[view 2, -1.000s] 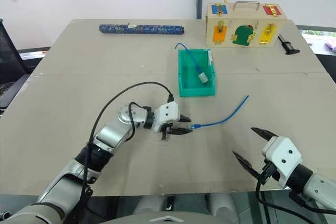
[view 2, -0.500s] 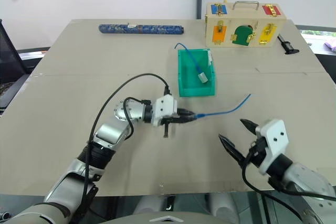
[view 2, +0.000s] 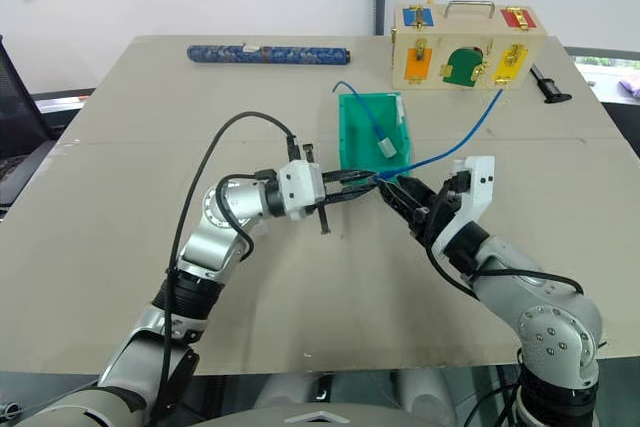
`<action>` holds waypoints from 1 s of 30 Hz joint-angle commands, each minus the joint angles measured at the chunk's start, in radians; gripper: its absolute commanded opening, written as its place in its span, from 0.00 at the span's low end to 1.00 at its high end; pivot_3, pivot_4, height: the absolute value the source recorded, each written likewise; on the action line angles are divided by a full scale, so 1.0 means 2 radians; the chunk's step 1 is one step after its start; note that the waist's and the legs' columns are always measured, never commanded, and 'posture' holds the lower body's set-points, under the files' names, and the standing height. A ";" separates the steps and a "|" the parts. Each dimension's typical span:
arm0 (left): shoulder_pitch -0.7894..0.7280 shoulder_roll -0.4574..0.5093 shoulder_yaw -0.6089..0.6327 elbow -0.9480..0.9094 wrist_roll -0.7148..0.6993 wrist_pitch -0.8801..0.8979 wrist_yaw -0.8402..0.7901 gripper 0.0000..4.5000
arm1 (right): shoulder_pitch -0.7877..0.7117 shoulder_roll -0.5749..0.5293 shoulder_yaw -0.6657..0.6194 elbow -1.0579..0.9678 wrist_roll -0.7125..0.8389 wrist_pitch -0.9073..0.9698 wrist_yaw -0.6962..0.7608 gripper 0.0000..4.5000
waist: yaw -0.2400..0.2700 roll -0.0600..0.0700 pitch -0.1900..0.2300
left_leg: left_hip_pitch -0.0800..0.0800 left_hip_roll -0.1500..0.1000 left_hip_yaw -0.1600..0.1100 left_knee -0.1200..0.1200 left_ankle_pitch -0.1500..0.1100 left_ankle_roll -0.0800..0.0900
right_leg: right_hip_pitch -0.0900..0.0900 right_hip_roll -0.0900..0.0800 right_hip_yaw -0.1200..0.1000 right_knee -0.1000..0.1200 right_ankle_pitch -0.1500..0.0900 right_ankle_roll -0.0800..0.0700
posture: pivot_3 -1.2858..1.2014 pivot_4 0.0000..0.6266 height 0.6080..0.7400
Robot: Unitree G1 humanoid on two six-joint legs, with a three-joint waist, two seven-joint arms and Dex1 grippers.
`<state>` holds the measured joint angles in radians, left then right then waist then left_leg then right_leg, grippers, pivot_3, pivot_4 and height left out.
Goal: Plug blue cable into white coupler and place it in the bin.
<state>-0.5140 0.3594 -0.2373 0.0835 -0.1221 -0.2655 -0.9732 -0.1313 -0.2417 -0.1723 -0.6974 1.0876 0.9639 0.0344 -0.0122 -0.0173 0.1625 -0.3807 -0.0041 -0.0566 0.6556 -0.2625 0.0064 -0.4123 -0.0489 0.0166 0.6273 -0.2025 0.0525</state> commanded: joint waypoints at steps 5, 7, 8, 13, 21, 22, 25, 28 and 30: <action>0.001 0.002 0.004 -0.015 0.002 -0.021 0.013 0.00 | -0.020 0.001 0.010 0.008 0.041 -0.014 -0.023 0.18 | -0.001 0.000 0.000 | 0.000 0.000 0.000 0.000 0.000 0.000 | 0.000 0.000 0.000 0.000 0.000 0.000 | 0.52 0.24 1.00; 0.003 0.004 0.004 -0.017 0.001 -0.021 0.013 0.00 | -0.020 0.000 0.011 0.010 0.048 -0.017 -0.029 0.18 | -0.001 0.000 0.000 | 0.000 0.000 0.000 0.000 0.000 0.000 | 0.000 0.000 0.000 0.000 0.000 0.000 | 0.52 0.24 1.00; 0.004 0.005 0.005 -0.018 0.000 -0.020 0.013 0.00 | -0.019 0.000 0.012 0.010 0.051 -0.019 -0.031 0.18 | -0.001 0.000 0.000 | 0.000 0.000 0.000 0.000 0.000 0.000 | 0.000 0.000 0.000 0.000 0.000 0.000 | 0.52 0.24 1.00; 0.006 0.008 0.004 -0.020 -0.001 -0.018 0.013 0.00 | -0.021 -0.003 0.014 0.014 0.068 -0.026 -0.040 0.18 | -0.001 0.000 0.000 | 0.000 0.000 0.000 0.000 0.000 0.000 | 0.000 0.000 0.000 0.000 0.000 0.000 | 0.52 0.24 1.00; 0.005 0.011 0.003 -0.025 -0.003 -0.014 0.014 0.00 | -0.025 -0.007 0.026 0.020 0.077 -0.034 -0.049 0.18 | -0.001 0.000 0.000 | 0.000 0.000 0.000 0.000 0.000 0.000 | 0.000 0.000 0.000 0.000 0.000 0.000 | 0.52 0.24 1.00; 0.005 0.011 0.003 -0.025 -0.004 -0.015 0.013 0.00 | -0.026 -0.006 0.027 0.021 0.076 -0.036 -0.050 0.18 | -0.001 0.000 0.000 | 0.000 0.000 0.000 0.000 0.000 0.000 | 0.000 0.000 0.000 0.000 0.000 0.000 | 0.52 0.24 1.00; 0.007 0.012 0.002 -0.024 -0.004 -0.015 0.013 0.00 | -0.025 -0.003 0.031 0.023 0.077 -0.043 -0.054 0.18 | -0.001 0.000 0.000 | 0.000 0.000 0.000 0.000 0.000 0.000 | 0.000 0.000 0.000 0.000 0.000 0.000 | 0.52 0.24 1.00; 0.007 0.012 0.002 -0.025 -0.004 -0.014 0.012 0.00 | -0.025 0.003 0.031 0.025 0.083 -0.052 -0.060 0.18 | -0.001 0.000 0.000 | 0.000 0.000 0.000 0.000 0.000 0.000 | 0.000 0.000 0.000 0.000 0.000 0.000 | 0.52 0.24 1.00; 0.007 0.013 0.003 -0.026 -0.005 -0.013 0.012 0.00 | -0.026 0.005 0.031 0.026 0.088 -0.057 -0.064 0.18 | -0.001 0.000 0.000 | 0.000 0.000 0.000 0.000 0.000 0.000 | 0.000 0.000 0.000 0.000 0.000 0.000 | 0.52 0.24 1.00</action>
<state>-0.5005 0.3835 -0.2374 0.0775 -0.1205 -0.2893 -0.9516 -0.1657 -0.2376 -0.1060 -0.6196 1.2305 0.8828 -0.0902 -0.0139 -0.0173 0.1626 -0.3804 -0.0040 -0.0570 0.6555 -0.2625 0.0065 -0.4123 -0.0486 0.0163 0.6278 -0.2025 0.0525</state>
